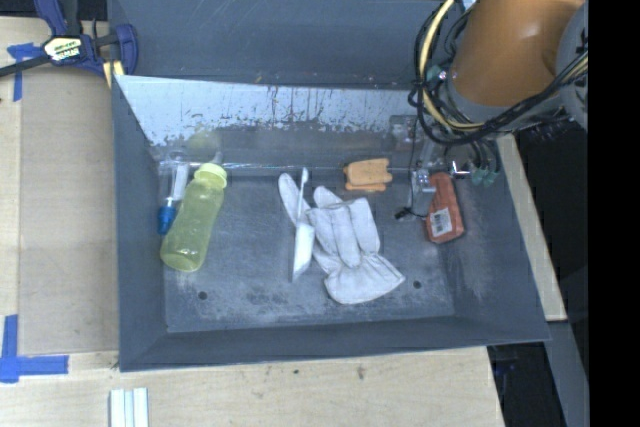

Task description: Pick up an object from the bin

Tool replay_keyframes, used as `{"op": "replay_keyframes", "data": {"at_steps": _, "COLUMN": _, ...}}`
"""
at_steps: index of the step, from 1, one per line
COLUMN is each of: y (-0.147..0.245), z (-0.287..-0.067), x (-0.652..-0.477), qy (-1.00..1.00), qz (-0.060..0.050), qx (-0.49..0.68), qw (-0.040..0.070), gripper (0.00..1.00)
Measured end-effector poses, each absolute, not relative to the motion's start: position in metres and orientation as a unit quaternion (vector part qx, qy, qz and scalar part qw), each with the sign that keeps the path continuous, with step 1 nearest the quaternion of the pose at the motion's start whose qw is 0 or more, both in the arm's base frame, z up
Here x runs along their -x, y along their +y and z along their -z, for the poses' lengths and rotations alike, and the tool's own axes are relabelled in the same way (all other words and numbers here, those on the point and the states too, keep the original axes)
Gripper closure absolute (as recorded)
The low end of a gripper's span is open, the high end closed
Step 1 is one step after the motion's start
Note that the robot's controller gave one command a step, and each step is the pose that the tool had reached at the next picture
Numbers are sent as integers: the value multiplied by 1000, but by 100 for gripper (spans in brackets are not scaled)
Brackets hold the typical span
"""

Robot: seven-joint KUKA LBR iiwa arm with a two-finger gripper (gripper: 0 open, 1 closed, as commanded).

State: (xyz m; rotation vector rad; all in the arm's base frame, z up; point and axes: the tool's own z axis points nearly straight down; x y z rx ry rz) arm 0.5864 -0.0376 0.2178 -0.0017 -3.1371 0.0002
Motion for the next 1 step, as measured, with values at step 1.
{"op": "replay_keyframes", "data": {"at_steps": 1, "y": -37, "z": -223, "x": -588, "qy": -1000, "qz": 0, "qx": 0, "qw": -2, "gripper": 0}}
